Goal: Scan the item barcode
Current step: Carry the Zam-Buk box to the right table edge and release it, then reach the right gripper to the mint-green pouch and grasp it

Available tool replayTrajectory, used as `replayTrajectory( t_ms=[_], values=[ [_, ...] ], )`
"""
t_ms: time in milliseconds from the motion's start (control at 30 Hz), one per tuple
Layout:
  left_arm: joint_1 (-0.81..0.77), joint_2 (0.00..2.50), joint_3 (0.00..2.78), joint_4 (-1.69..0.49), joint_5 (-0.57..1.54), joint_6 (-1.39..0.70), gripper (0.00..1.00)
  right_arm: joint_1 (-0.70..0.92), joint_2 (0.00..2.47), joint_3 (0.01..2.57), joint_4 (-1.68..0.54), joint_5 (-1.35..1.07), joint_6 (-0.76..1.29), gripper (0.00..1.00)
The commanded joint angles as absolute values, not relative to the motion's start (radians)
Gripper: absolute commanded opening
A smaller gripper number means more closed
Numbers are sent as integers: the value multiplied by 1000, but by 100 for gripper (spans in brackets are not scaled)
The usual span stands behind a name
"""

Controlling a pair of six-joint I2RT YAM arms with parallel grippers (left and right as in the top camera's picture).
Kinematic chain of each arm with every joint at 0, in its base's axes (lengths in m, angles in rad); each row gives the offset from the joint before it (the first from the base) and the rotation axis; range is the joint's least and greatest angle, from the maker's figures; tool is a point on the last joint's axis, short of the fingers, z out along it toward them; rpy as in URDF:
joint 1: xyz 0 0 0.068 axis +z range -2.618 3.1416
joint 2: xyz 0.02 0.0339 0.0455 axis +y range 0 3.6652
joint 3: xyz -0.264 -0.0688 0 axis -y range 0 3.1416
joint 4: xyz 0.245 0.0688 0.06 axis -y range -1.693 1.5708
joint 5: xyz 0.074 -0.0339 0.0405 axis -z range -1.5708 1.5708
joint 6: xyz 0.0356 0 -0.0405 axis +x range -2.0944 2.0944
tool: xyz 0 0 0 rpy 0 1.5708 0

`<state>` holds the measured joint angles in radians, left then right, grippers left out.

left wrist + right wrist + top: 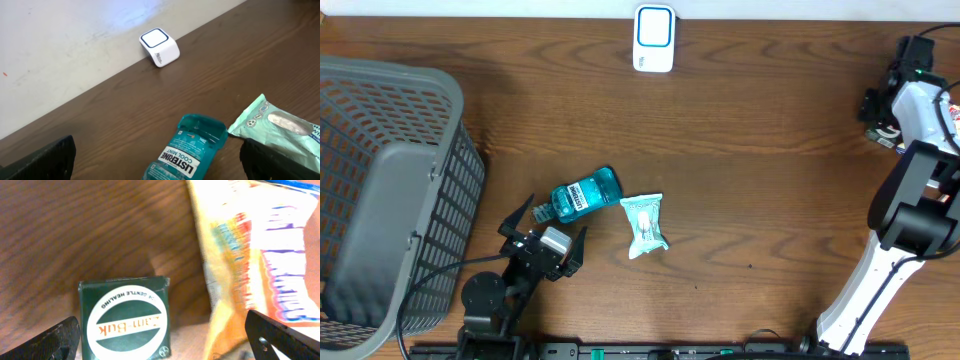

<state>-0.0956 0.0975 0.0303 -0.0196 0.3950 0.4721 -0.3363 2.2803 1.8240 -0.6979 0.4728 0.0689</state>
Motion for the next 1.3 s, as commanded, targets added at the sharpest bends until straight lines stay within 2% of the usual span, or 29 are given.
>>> replayTrajectory(
  t_ms=[0,267,500,667,867,1033,1267],
  values=[
    [-100,96,4,-39,415,478,98,-294,2163,1832,-714,467,100,99],
    [-100,96,4,-40,415,478,98,-77,1935,1832,-898,-81,113,99],
    [-100,96,4,-39,415,478,98,196,1899,1831,-1037,-323,216,99],
    [-100,96,4,-40,415,478,98,390,1938,1829,-1136,-267,215,99],
    [-100,96,4,-39,415,478,98,607,2014,1829,-1216,-15,408,99],
    [-100,96,4,-40,415,478,98,743,2099,1829,-1205,155,486,99],
    [-100,96,4,-40,415,478,98,851,2213,1829,-1245,159,529,90]
  ],
)
